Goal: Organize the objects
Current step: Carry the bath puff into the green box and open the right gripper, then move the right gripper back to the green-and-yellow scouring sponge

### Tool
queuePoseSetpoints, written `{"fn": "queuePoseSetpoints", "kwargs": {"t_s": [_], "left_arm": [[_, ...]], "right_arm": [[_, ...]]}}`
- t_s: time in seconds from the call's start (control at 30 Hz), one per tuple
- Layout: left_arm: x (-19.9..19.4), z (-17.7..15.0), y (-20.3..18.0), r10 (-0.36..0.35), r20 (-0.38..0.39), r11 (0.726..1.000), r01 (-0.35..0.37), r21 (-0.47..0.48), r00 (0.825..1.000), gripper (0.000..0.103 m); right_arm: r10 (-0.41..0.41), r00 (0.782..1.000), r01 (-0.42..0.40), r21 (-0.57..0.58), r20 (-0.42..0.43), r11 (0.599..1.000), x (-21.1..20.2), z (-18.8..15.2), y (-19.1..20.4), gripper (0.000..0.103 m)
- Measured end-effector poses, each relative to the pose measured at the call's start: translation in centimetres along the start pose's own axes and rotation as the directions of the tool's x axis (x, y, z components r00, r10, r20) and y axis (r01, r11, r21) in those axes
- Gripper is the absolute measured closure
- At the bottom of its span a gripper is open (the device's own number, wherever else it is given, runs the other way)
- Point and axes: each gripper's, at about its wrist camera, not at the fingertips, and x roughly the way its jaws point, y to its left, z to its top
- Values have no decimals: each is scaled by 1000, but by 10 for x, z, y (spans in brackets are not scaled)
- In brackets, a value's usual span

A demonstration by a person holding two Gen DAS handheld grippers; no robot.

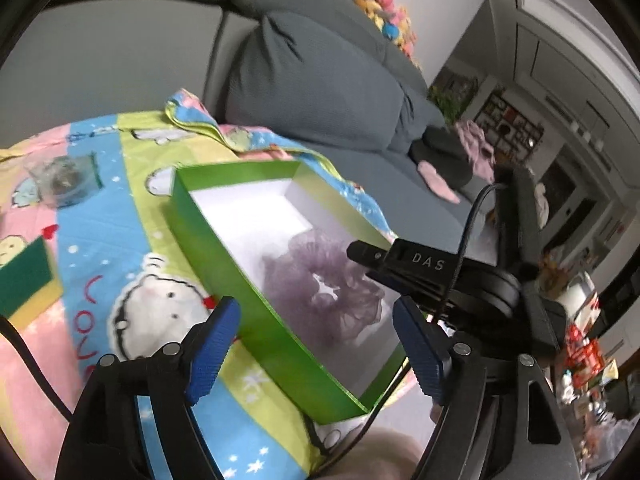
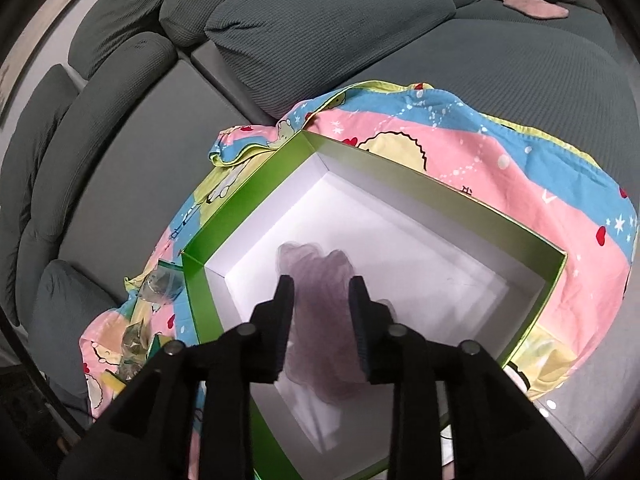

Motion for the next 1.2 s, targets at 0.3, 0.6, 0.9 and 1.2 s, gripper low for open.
{"fn": "queuePoseSetpoints", "kwargs": {"t_s": [0.3,0.6,0.9,1.2], "left_arm": [[-67,-17,56,130,72,984,-120,-129,989,23],[-120,-65,142,306,54,905,-272,-328,951,22],[-137,-98,196,440,1,815,-399,-421,898,22],[-132,-102,211,454,-4,796,-408,-448,891,22]], "right_arm": [[-63,990,69,-43,124,997,-22,-3,18,40],[-40,965,69,-105,259,992,-60,-11,47,23],[203,977,-166,-380,61,910,-33,-53,139,12],[121,947,-269,-535,-296,801,75,-106,235,18]]}}
